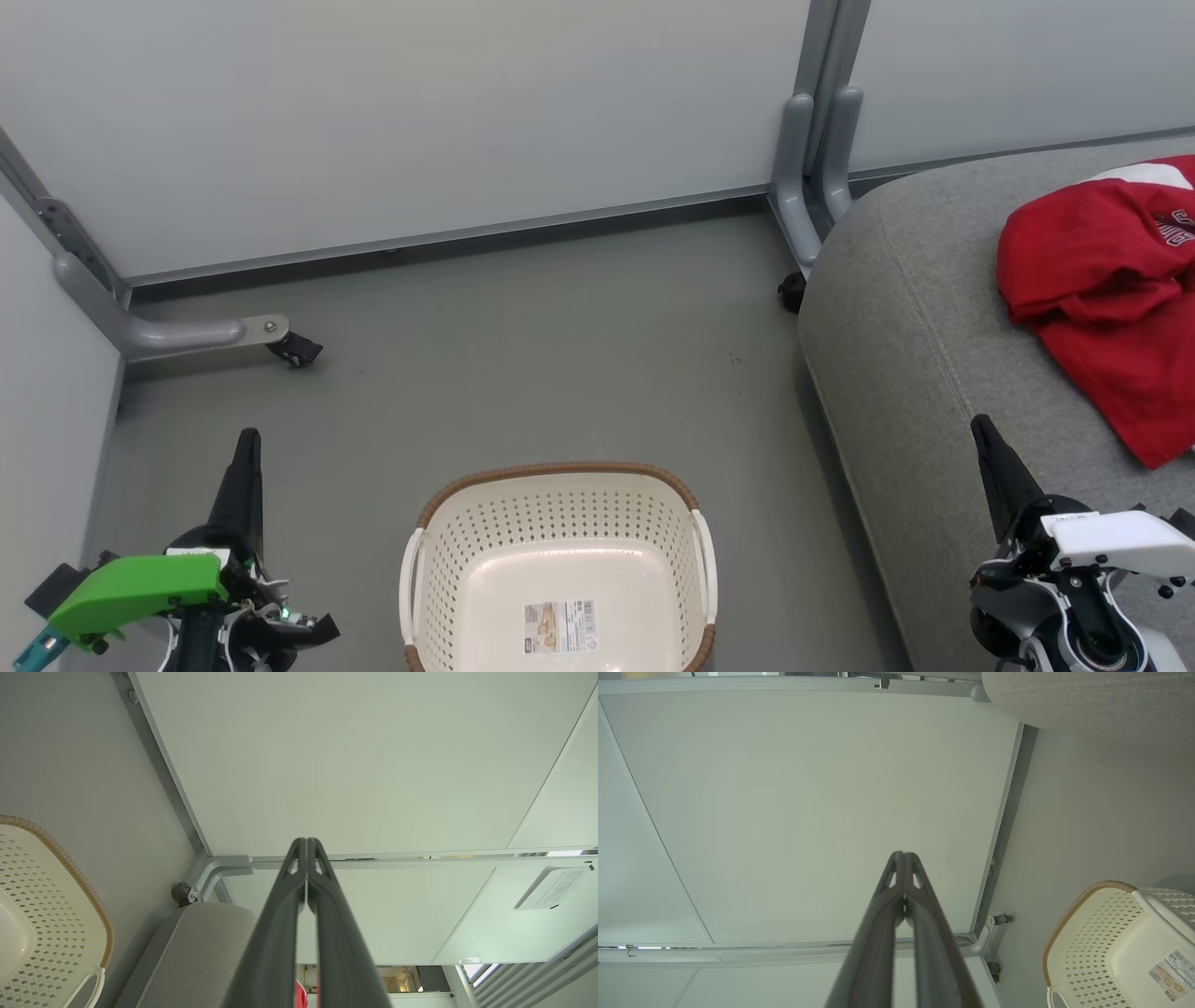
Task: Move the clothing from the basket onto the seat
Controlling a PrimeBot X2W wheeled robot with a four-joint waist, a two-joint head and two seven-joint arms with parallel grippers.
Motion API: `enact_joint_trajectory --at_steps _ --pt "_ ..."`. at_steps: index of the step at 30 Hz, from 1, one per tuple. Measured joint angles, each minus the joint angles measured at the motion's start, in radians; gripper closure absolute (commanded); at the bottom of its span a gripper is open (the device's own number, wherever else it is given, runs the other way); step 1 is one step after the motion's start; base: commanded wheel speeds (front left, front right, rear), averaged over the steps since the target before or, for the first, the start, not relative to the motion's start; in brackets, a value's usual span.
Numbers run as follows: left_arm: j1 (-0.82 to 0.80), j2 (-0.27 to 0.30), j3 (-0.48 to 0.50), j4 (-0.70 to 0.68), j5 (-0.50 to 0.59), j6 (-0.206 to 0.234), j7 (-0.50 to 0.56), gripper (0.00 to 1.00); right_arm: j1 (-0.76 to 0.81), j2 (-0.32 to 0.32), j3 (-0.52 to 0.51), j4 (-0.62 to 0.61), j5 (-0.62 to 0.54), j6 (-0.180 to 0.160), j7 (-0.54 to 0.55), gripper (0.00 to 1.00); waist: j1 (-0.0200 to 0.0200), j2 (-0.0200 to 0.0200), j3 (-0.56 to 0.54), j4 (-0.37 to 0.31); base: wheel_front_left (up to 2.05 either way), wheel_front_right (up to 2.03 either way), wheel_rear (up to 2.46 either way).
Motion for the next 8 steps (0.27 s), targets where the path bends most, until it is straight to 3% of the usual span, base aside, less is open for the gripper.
enact_joint_trajectory --at_steps 8 --pt "0.000 -0.001 0.002 0.000 0.001 0.000 0.000 1.00 0.000 0.001 -0.001 0.000 -0.001 0.000 0.001 1.00 0.0000 0.0000 0.000 0.000 0.00 0.00 0.00"
